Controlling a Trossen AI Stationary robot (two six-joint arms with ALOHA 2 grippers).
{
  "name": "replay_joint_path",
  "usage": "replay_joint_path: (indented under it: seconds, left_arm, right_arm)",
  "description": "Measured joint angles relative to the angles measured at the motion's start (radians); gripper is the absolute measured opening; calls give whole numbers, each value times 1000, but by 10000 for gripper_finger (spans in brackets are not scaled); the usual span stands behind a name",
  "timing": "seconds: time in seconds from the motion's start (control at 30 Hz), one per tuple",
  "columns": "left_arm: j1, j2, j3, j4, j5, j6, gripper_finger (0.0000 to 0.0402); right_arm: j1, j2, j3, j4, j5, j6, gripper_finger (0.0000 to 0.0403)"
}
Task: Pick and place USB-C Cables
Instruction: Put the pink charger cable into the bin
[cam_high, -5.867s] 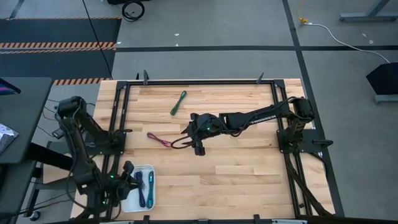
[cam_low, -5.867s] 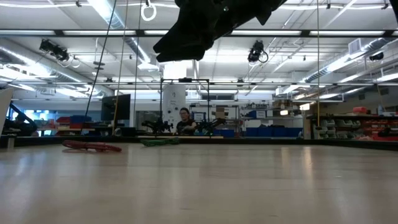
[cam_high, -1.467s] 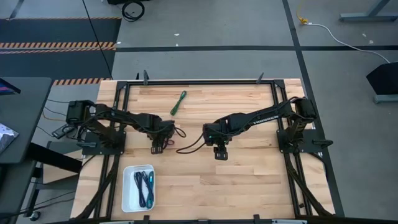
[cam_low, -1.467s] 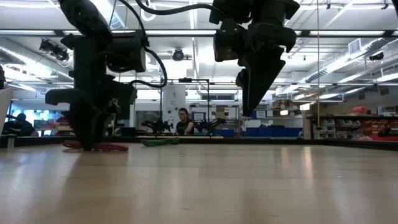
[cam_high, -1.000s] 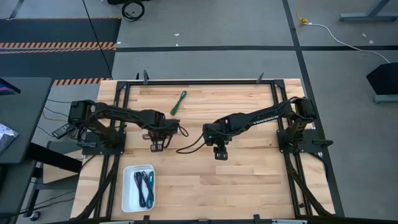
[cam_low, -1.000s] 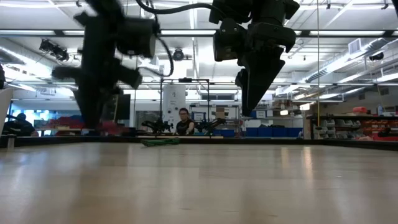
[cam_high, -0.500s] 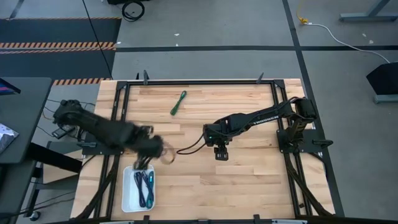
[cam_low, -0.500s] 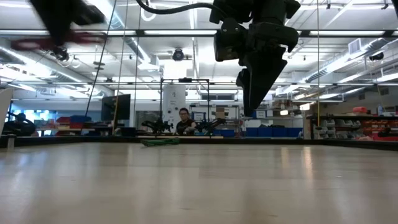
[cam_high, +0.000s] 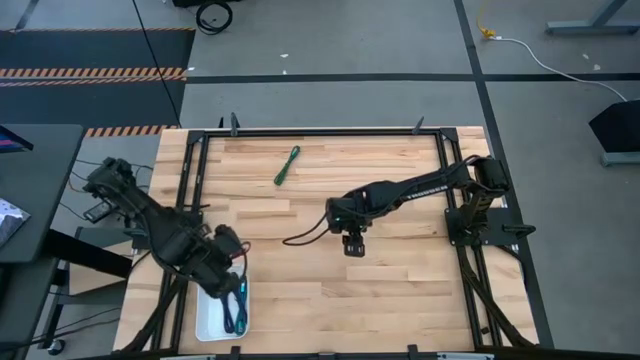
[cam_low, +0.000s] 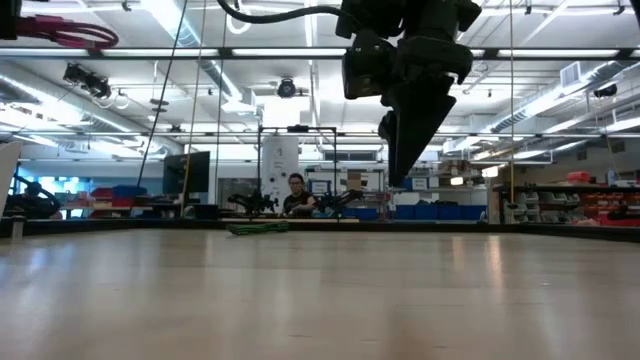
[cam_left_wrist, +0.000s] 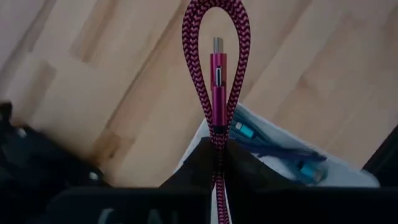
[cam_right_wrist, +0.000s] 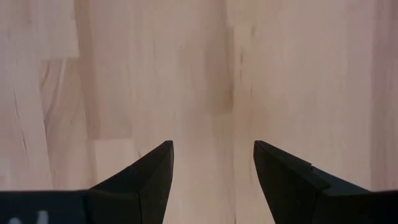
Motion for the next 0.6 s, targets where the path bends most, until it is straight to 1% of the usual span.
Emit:
replay_joint_path:
  seconds: [0.17, 0.23, 0.47, 0.6]
  left_arm:
    - [-68, 31, 0, 5, 5, -184, 26]
    - [-89, 47, 0, 5, 3, -235, 26]
    - [-127, 111, 0, 10, 2, -383, 26]
    - [-132, 139, 0, 49, 2, -418, 27]
  right_arm:
    - [-22, 0, 0, 44, 27, 11, 228]
    - [-31, 0, 0, 58, 29, 10, 228]
    - [-61, 0, 0, 116, 28, 5, 228]
    - [-78, 0, 0, 176, 28, -17, 228]
